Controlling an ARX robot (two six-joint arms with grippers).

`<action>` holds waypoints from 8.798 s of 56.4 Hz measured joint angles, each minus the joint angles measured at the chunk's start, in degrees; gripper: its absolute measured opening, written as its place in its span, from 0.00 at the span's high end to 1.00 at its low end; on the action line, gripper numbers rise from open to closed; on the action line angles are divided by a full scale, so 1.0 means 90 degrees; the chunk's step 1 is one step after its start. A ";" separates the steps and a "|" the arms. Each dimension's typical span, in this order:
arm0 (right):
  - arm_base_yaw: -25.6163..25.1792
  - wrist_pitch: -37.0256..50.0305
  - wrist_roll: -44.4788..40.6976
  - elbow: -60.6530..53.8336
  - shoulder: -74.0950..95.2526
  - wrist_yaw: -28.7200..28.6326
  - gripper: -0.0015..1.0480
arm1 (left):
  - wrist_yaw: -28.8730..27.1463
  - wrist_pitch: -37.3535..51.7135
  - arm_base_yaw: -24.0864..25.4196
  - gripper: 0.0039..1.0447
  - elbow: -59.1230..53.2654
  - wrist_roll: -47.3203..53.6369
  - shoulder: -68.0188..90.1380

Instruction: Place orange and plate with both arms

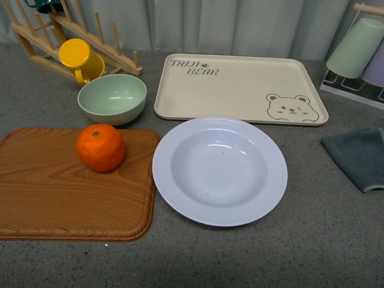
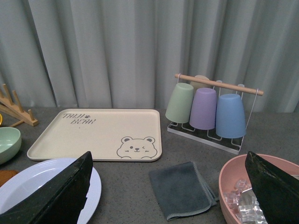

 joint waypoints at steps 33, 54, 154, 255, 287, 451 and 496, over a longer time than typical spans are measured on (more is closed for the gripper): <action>0.0000 0.0000 0.0000 0.0000 0.0000 0.0000 0.09 | 0.0000 0.0000 0.0000 0.06 0.0000 0.0000 0.0000; 0.0000 0.0000 0.0000 0.0000 0.0000 0.0000 0.09 | 0.0000 0.0000 0.0000 0.06 0.0002 0.0000 0.0000; 0.0000 0.0000 0.0000 0.0000 0.0000 -0.0015 0.09 | 0.0085 0.4546 -0.0134 0.06 0.1965 -0.1319 0.9408; 0.0000 0.0000 0.0000 0.0000 0.0000 -0.0012 0.09 | 0.0998 0.4311 -0.0993 0.32 0.4483 -0.1256 1.3202; 0.0000 0.0000 0.0000 0.0000 0.0000 -0.0010 0.09 | 0.0634 0.4133 -0.2827 0.33 0.4932 -0.1923 1.2927; 0.0000 0.0000 0.0000 0.0000 0.0000 0.0002 0.09 | 0.0000 0.1270 -0.0005 0.96 0.0000 -0.0019 0.1243; 0.0012 0.1775 -0.1418 0.0510 0.3196 0.0126 0.09 | 0.0002 0.0002 -0.0005 0.24 0.0002 -0.0019 0.0029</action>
